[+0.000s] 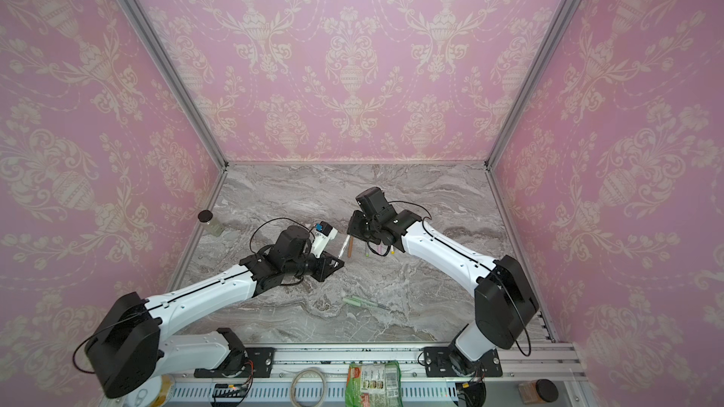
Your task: Insert the pens into the pen caps
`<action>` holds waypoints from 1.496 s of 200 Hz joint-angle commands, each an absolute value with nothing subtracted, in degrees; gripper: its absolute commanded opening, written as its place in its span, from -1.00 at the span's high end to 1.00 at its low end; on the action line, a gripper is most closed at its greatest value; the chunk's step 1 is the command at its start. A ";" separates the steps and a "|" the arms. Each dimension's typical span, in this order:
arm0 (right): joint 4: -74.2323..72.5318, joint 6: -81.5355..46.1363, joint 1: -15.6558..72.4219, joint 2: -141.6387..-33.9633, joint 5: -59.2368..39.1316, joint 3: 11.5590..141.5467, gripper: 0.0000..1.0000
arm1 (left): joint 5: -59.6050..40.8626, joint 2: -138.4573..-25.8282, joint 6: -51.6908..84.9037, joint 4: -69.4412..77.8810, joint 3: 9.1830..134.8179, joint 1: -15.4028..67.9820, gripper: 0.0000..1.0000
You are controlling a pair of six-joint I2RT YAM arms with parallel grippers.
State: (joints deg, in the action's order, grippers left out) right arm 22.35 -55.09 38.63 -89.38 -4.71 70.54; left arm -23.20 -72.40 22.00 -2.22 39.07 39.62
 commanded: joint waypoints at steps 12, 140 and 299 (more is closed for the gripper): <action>22.80 -54.60 38.05 -87.88 -5.14 72.10 1.00 | -22.06 -71.74 23.07 -2.02 38.41 39.90 1.00; 23.15 -54.72 38.19 -86.68 -5.62 72.24 1.00 | -21.67 -71.32 23.07 -1.94 38.14 39.90 1.00; 24.31 -54.23 40.82 -87.03 -3.52 70.80 1.00 | -21.27 -70.38 23.20 -2.20 37.62 39.87 1.00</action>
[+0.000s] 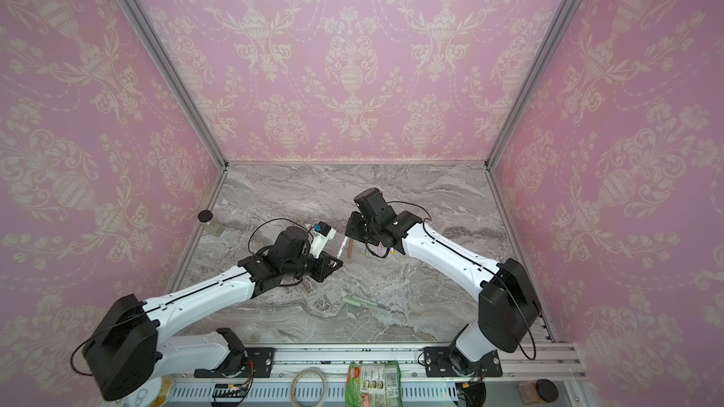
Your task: Insert the pens into the pen caps
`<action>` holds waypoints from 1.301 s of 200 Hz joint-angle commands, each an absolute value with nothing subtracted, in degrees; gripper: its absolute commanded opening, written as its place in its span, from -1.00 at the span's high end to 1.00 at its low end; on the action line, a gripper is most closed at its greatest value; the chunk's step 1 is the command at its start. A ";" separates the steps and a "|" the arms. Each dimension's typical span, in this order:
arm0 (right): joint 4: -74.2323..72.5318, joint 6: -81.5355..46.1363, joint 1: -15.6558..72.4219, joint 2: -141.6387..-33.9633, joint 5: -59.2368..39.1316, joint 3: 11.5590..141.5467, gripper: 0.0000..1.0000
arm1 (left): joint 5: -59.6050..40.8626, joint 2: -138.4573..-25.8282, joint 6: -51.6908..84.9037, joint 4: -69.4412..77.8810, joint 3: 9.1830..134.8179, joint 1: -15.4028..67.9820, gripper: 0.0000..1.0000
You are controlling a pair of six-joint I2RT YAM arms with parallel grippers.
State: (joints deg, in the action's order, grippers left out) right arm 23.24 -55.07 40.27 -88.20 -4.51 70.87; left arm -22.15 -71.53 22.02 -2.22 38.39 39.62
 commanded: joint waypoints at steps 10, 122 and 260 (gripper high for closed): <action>24.32 -54.20 40.77 -86.86 -3.52 70.88 1.00 | -21.27 -70.40 23.20 -2.20 37.56 39.90 1.00; 24.04 -54.51 42.26 -85.03 -3.10 69.46 1.00 | -21.10 -70.75 24.56 -1.05 38.10 39.90 1.00; 22.87 -52.82 45.35 -85.82 -6.33 62.70 1.00 | -17.02 -73.09 24.10 5.22 47.55 39.80 1.00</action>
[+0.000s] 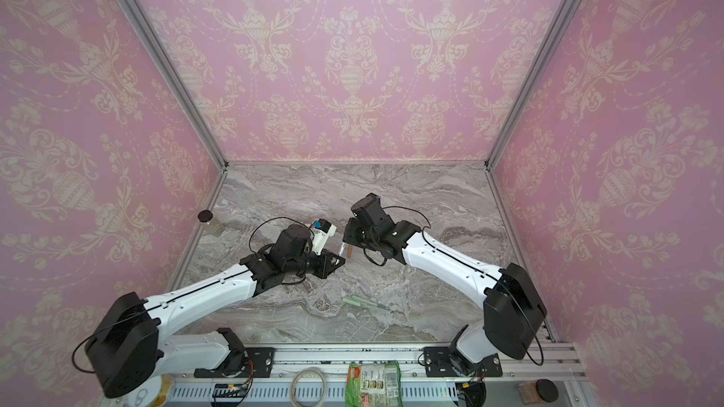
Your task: Insert the pens into the pen caps
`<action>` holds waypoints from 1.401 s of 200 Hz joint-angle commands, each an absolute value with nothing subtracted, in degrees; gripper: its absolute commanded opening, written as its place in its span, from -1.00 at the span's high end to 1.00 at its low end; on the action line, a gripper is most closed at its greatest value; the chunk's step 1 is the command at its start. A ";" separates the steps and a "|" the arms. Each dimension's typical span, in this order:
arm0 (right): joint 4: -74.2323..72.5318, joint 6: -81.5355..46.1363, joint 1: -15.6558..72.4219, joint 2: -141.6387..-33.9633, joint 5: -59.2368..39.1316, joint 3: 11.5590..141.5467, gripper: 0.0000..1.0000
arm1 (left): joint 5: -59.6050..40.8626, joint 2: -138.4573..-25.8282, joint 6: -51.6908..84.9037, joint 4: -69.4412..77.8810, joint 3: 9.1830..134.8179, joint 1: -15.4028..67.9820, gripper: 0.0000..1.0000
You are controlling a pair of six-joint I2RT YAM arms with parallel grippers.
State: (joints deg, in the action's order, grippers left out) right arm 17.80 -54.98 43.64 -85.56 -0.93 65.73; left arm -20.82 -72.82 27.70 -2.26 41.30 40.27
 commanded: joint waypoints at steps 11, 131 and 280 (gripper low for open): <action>22.46 -52.90 45.60 -86.24 -7.58 62.25 1.00 | -16.54 -73.58 22.34 5.82 48.50 39.73 1.00; 18.07 -55.27 50.00 -91.90 -13.54 59.61 1.00 | -10.51 -73.63 6.12 11.74 55.59 39.09 1.00; 14.46 -55.57 44.21 -86.33 -13.46 62.94 1.00 | -12.19 -71.81 12.71 8.14 50.95 38.15 1.00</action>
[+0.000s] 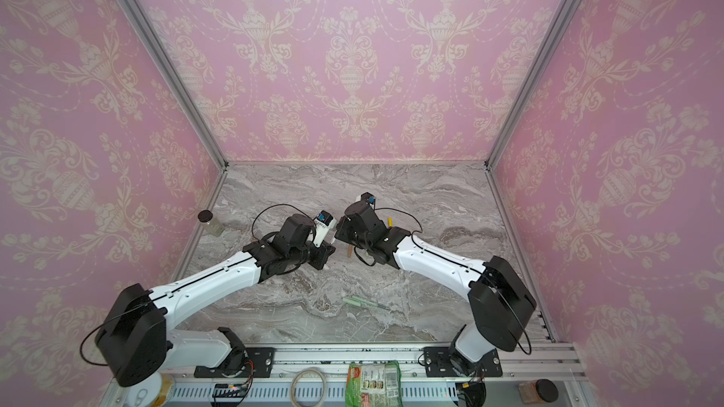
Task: Insert the pens into the pen caps
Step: 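Release the brown cap and withdraw the right gripper while the left holds the pen, then lower the capped white pen beside the pen row while the right gripper draws back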
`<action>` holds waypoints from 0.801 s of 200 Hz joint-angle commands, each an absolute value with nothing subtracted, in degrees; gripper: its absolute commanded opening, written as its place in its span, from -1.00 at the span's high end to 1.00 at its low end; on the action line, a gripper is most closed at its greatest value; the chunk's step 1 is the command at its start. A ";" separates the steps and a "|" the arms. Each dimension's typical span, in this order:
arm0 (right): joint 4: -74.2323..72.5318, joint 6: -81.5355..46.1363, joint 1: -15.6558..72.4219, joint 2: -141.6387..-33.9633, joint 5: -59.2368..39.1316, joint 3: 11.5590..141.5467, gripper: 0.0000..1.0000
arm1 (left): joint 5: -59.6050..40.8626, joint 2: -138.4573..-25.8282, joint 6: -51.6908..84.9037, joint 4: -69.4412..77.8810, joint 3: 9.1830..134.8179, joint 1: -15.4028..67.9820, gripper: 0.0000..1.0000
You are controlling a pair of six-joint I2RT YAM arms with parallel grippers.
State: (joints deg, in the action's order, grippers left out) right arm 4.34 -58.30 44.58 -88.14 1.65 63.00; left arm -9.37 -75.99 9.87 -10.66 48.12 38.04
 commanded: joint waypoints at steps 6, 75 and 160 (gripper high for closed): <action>14.65 -55.19 43.05 -85.68 -13.51 64.14 1.00 | -13.06 -71.81 14.71 7.48 49.60 38.17 1.00; 19.32 -49.60 37.63 -81.53 -12.42 71.70 0.13 | -11.69 -72.63 28.83 -6.96 43.22 38.19 1.00; 23.77 -48.10 35.83 -74.49 -4.40 60.32 0.08 | -1.71 -89.91 32.77 -18.26 54.29 37.86 0.95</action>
